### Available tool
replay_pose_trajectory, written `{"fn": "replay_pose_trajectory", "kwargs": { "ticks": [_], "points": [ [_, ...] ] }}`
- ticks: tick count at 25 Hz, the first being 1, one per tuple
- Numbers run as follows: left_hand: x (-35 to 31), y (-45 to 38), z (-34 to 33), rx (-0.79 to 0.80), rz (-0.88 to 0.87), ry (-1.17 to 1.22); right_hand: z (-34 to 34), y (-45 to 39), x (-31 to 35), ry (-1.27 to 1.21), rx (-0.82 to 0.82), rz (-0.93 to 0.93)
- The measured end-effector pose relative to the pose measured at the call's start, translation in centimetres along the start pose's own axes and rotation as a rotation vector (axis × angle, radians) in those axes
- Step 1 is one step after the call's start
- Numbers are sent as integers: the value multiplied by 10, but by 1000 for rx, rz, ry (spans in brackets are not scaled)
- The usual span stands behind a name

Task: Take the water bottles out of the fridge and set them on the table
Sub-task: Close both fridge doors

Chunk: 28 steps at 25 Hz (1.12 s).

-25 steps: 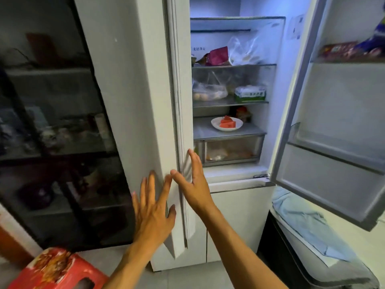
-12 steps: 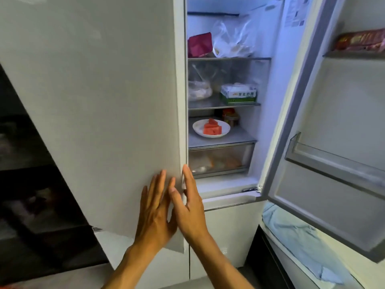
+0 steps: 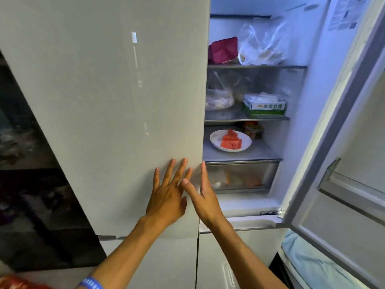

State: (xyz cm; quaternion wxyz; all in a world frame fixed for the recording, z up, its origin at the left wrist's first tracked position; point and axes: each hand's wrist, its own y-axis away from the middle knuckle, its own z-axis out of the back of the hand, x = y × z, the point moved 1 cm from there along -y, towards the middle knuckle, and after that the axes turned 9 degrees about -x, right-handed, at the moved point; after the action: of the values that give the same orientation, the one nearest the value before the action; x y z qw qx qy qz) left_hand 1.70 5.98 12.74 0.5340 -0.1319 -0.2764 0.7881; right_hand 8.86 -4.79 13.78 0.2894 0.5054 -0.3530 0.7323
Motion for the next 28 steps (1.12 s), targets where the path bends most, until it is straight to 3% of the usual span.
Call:
{"fn": "replay_pose_trajectory", "kwargs": {
  "ticks": [11,18,22,25,28],
  "points": [
    [-5,-29,-16,58,44,-71,-9,-42,-3,162,77,9],
    [-11,-28,-13,25,115,18,20,-16,-17,189,54,-38],
    [-71,-14,-17,-11,197,310,72,56,-55,104,-160,-189],
    [-146,12,-21,61,94,487,132,121,-94,70,-374,-312],
    [-208,19,-18,96,-12,560,200,170,-119,196,-506,-369]
  ]
}}
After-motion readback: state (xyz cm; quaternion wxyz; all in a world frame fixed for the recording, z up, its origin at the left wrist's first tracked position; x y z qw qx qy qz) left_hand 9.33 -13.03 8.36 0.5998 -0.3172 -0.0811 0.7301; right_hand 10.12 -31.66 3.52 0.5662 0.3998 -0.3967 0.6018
